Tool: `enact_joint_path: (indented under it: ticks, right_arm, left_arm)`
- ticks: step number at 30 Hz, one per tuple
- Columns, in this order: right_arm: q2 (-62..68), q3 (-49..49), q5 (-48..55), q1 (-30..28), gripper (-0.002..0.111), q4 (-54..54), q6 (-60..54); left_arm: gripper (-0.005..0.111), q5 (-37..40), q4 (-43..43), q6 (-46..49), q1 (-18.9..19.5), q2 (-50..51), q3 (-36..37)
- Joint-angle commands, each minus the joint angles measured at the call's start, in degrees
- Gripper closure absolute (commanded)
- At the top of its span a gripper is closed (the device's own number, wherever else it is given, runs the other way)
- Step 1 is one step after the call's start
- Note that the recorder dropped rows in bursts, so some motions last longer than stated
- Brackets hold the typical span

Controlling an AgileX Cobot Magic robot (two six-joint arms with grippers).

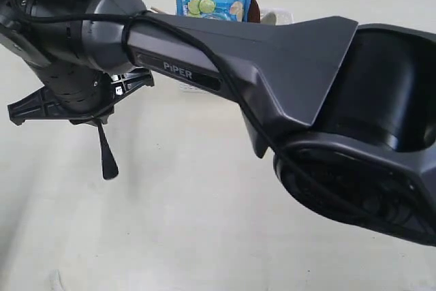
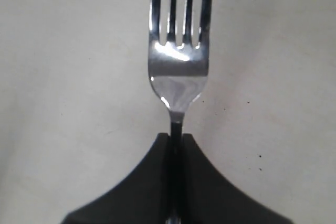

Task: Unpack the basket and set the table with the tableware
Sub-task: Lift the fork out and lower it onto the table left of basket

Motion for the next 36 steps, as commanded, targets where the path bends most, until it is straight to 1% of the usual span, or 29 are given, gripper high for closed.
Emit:
enact_joint_path:
  ticks: [1, 5, 8, 12, 15, 17, 20, 25, 31, 36]
  right_arm:
    - [-0.79, -0.32, -0.84, -0.16, 0.109, -0.21, -0.66]
    - [-0.90, 0.89, -3.98, -0.82, 0.109, 2.85, -0.17]
    - [-3.25, 9.29, -12.16, -0.93, 0.109, 3.42, 4.99]
    - [-7.20, 23.75, -24.11, -1.37, 0.109, 3.42, 11.85]
    - [-9.04, 30.75, -29.55, -1.47, 0.109, 3.42, 13.70]
    - [-9.90, 33.09, -31.36, -1.69, 0.109, 3.42, 14.06]
    - [-10.24, 33.89, -32.84, -1.69, 0.109, 3.42, 15.92]
    - [-10.24, 34.01, -37.27, -1.69, 0.109, 3.42, 22.15]
    - [-10.02, 34.01, -36.54, -1.69, 0.109, 0.53, 22.39]
    - [-10.02, 34.01, -36.40, -1.69, 0.109, -1.98, 24.85]
  left_arm:
    - [0.107, -0.61, 0.47, -0.24, -0.29, -0.15, 0.18]
    - [0.107, -0.61, 0.47, -0.24, -0.29, -0.15, 0.18]
    - [0.107, -0.61, 0.47, -0.24, -0.29, -0.15, 0.18]
    - [0.107, -0.61, 0.47, -0.24, -0.29, -0.15, 0.18]
    - [0.107, -0.61, 0.47, -0.24, -0.29, -0.15, 0.18]
    - [0.107, -0.61, 0.47, -0.24, -0.29, -0.15, 0.18]
    - [0.107, -0.61, 0.47, -0.24, -0.29, -0.15, 0.18]
    - [0.107, -0.61, 0.47, -0.24, -0.29, -0.15, 0.18]
    - [0.107, -0.61, 0.47, -0.24, -0.29, -0.15, 0.18]
    - [0.107, -0.61, 0.47, -0.24, -0.29, -0.15, 0.18]
